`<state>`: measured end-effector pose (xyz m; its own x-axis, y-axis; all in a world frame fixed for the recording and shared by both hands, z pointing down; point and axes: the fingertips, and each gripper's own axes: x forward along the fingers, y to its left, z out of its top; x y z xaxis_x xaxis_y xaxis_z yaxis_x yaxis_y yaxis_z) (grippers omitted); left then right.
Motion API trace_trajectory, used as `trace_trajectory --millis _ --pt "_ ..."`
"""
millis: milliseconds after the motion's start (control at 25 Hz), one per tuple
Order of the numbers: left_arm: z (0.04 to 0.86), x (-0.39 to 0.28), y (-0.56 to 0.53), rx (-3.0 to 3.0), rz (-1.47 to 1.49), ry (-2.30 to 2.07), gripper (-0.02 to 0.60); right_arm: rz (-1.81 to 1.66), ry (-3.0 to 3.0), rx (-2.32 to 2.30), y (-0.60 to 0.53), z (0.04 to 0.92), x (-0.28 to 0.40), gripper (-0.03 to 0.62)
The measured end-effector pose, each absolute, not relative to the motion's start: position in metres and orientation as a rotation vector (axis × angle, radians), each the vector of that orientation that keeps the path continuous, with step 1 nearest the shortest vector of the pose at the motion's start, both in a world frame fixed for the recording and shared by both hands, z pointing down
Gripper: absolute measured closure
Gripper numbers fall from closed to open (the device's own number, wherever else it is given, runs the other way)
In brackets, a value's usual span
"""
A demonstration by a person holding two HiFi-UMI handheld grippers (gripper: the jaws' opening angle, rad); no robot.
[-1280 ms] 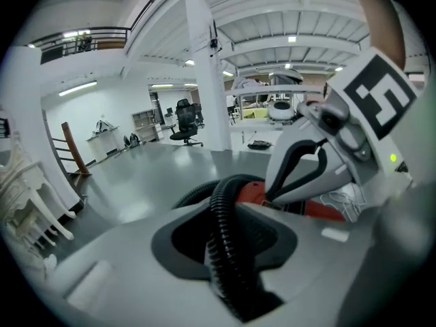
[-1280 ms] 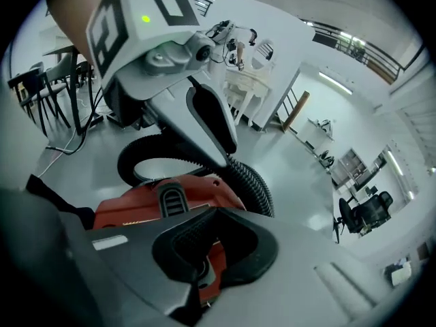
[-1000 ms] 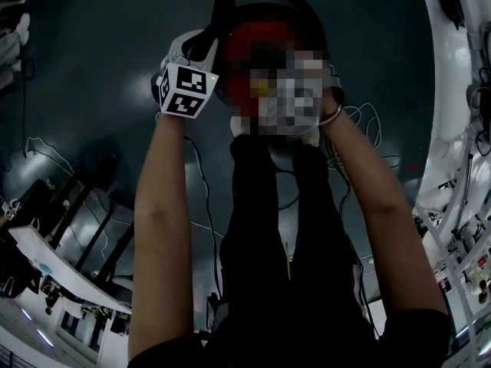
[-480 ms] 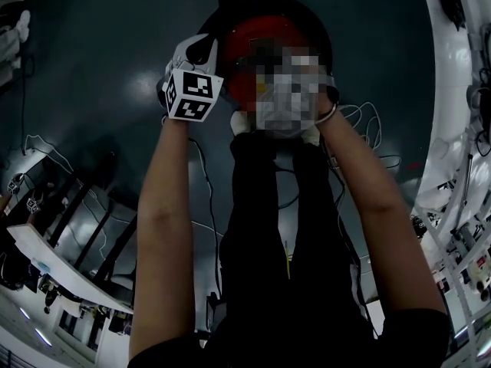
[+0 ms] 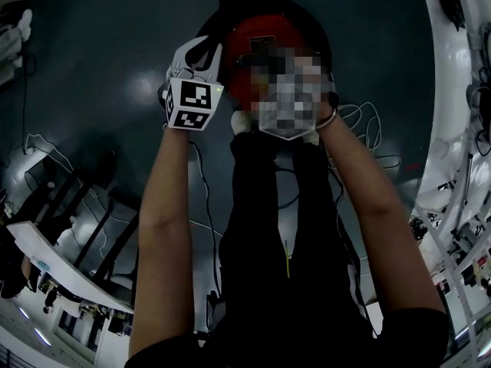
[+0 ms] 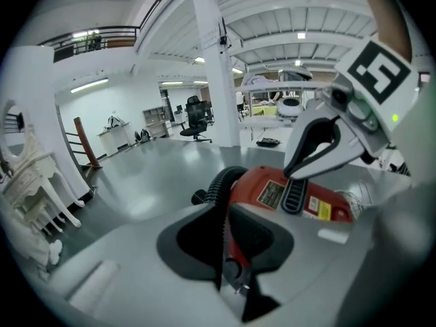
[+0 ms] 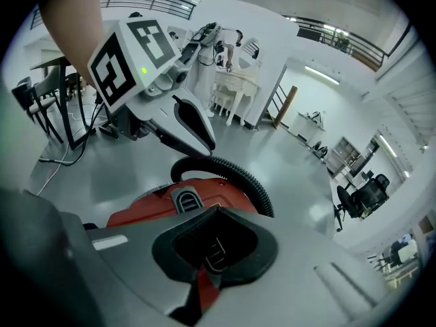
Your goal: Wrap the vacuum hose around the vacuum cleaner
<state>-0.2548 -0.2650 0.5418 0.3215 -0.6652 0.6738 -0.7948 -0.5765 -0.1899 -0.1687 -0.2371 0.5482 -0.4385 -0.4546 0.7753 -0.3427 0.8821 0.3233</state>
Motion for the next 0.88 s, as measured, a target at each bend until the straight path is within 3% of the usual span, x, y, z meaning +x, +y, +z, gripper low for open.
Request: trace_trajectory --millis 240,880 --pt "0.521 -0.225 -0.250 2.424 0.956 -1.320 0.569 -0.081 -2.070 0.629 -0.236 0.541 -0.156 0.595" --pt "0.428 -0.178 -0.204 2.202 0.671 -1.531 0.571 0.097 -2.132 0.898 -0.226 0.452 -0.094 0.595"
